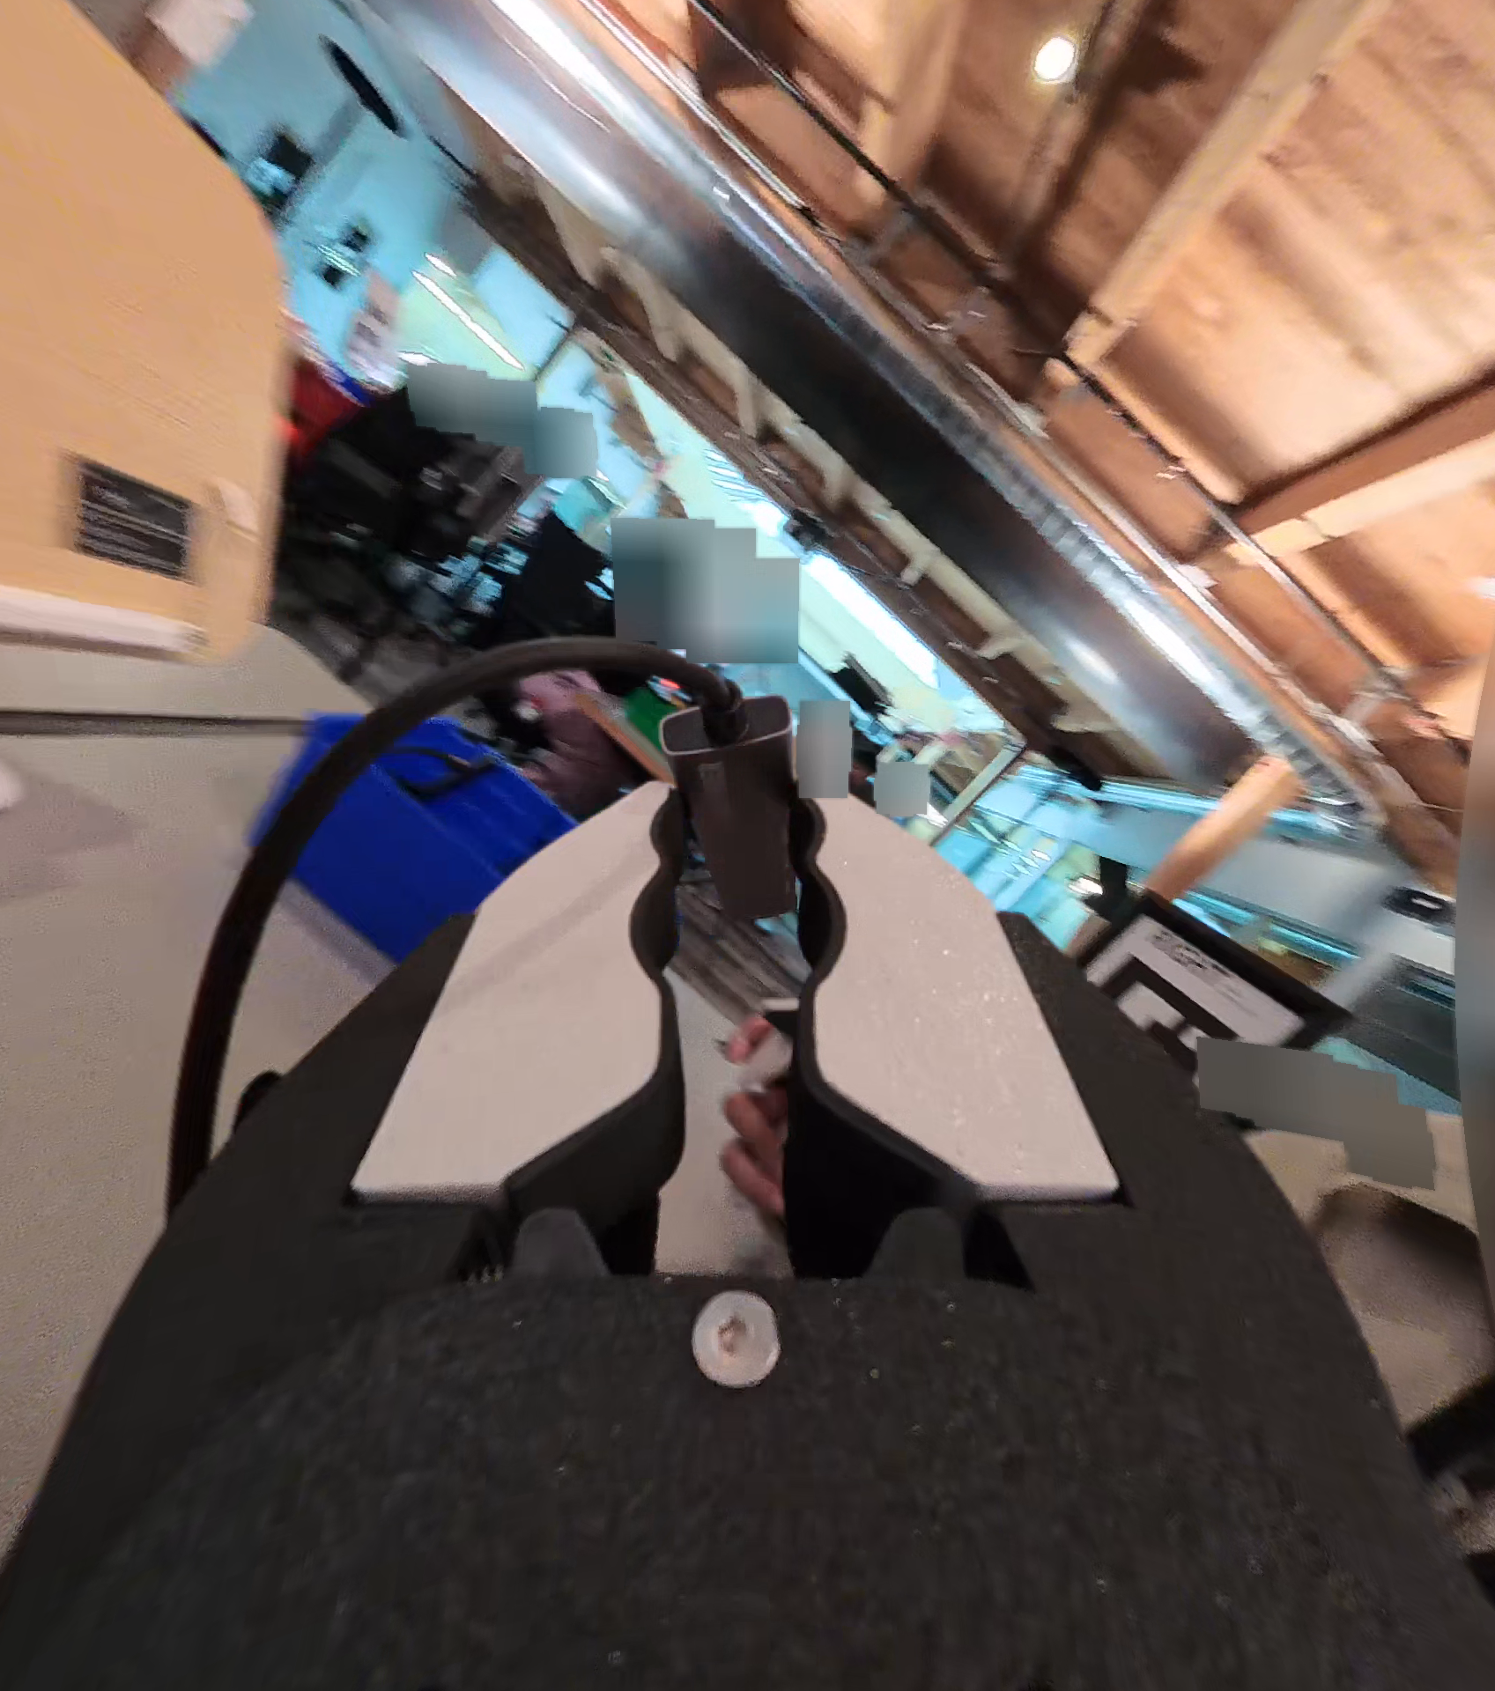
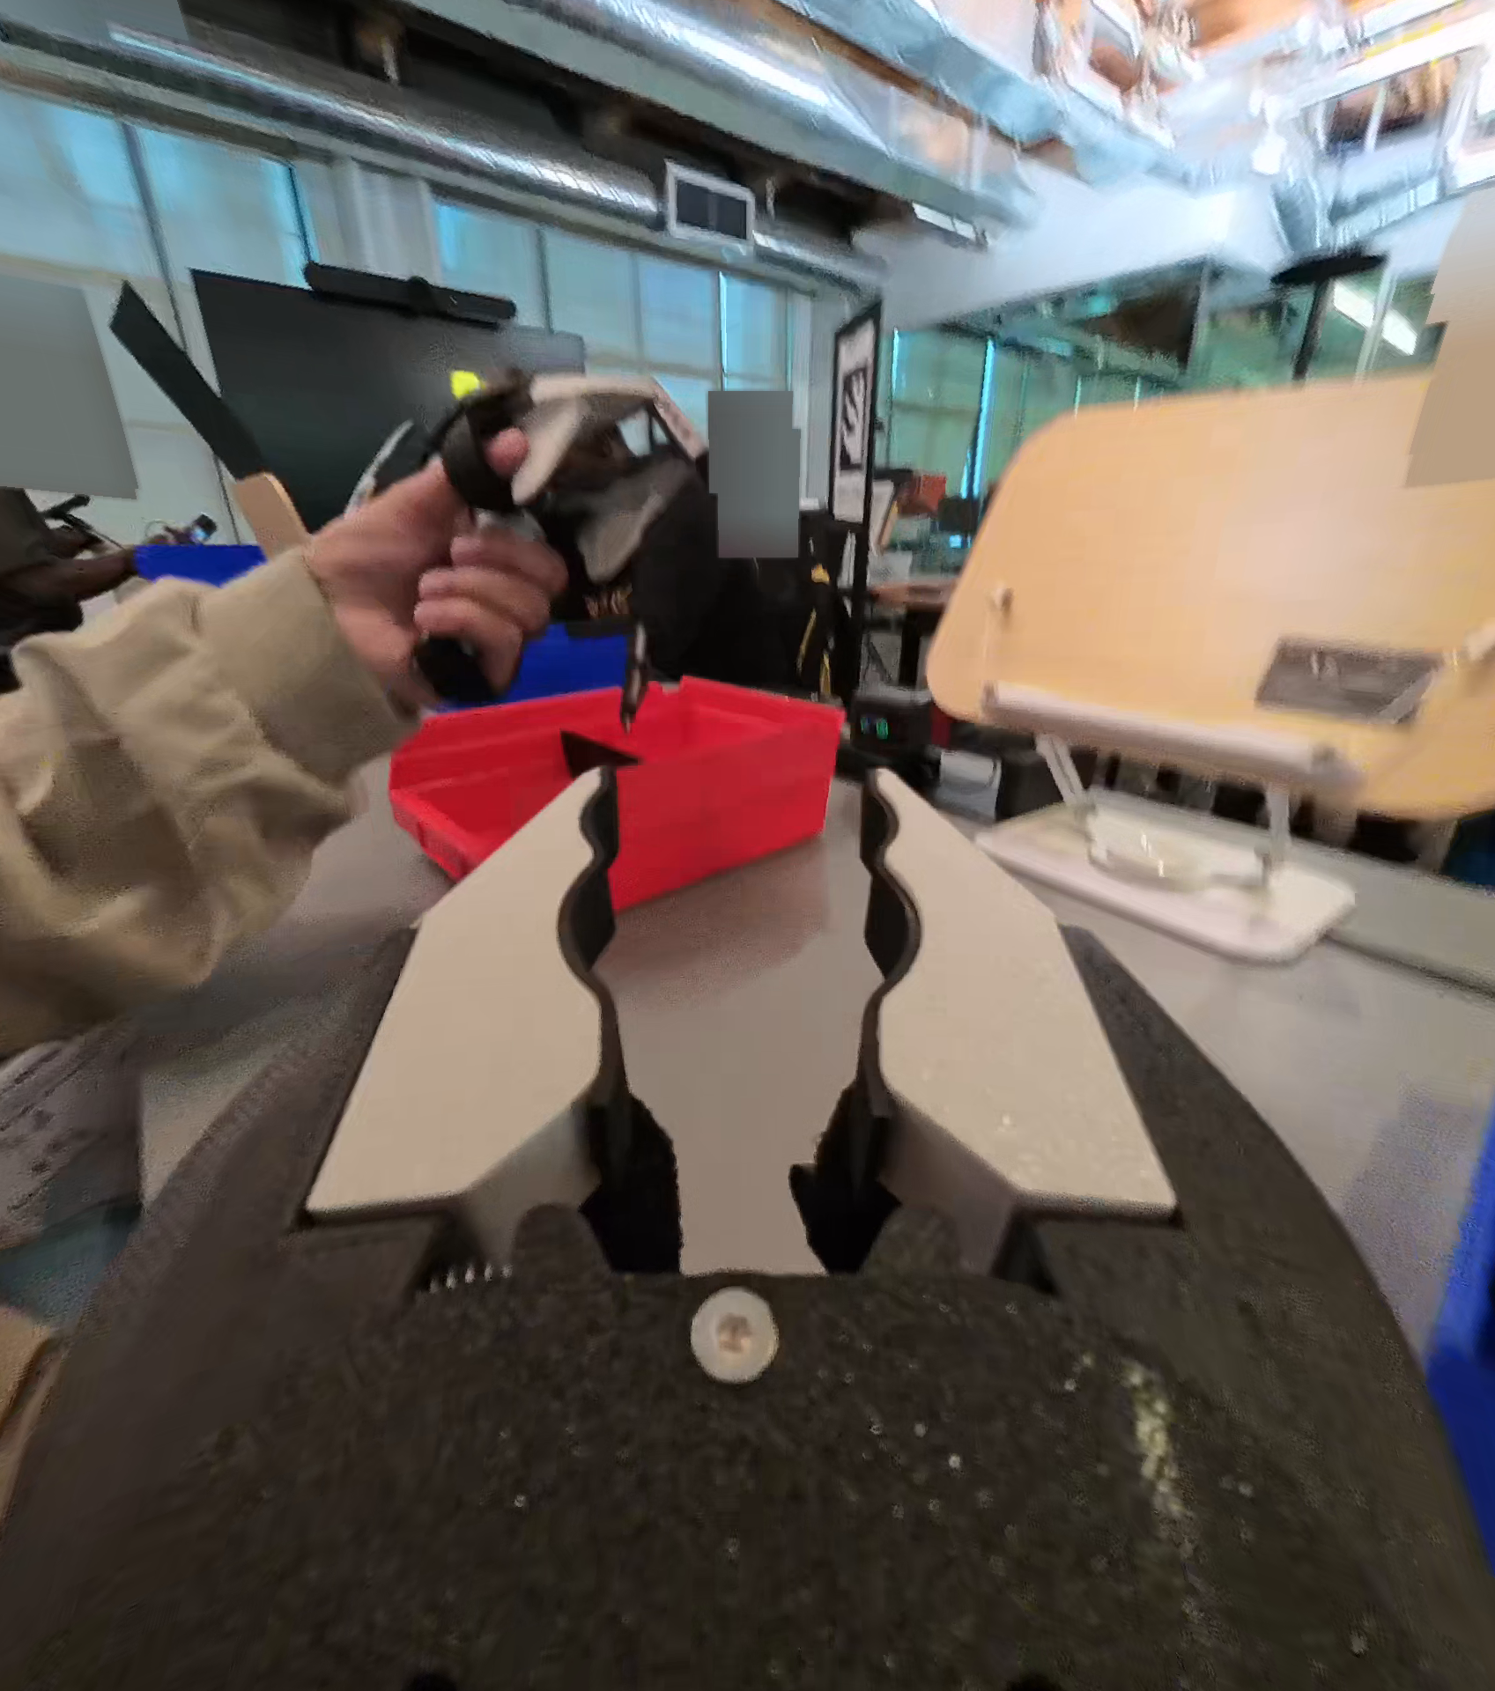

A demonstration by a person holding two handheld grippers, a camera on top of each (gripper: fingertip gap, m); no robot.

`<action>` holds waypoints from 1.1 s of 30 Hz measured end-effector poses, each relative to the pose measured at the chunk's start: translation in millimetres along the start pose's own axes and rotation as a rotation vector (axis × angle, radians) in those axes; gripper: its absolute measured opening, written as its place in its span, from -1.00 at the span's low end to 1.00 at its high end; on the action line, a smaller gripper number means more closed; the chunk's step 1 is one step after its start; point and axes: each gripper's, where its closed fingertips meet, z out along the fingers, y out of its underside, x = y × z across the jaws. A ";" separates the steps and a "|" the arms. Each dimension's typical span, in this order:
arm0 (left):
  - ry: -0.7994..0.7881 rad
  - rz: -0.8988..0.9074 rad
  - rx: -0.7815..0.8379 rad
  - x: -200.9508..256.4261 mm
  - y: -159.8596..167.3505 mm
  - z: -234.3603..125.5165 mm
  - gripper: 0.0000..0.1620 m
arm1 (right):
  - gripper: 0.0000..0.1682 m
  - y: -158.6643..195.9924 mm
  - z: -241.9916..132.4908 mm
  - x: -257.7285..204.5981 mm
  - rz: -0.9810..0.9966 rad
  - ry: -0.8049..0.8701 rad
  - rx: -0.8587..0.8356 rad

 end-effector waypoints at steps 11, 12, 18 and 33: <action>0.128 -0.168 -0.194 19.3 120.2 53.4 -0.74 | -0.62 -24.7 53.9 -19.4 -0.341 -0.006 0.093; 0.132 -0.185 -0.189 17.7 123.3 53.7 -0.74 | -0.63 -20.5 54.8 -17.5 -0.343 0.005 0.071; 0.164 -0.270 -0.193 13.3 136.5 57.3 -0.74 | -0.65 -10.0 58.0 -18.3 -0.361 0.000 0.060; -0.070 -0.018 -0.208 -18.1 143.3 40.3 -0.48 | -0.92 13.0 77.1 9.1 -0.687 0.060 -0.016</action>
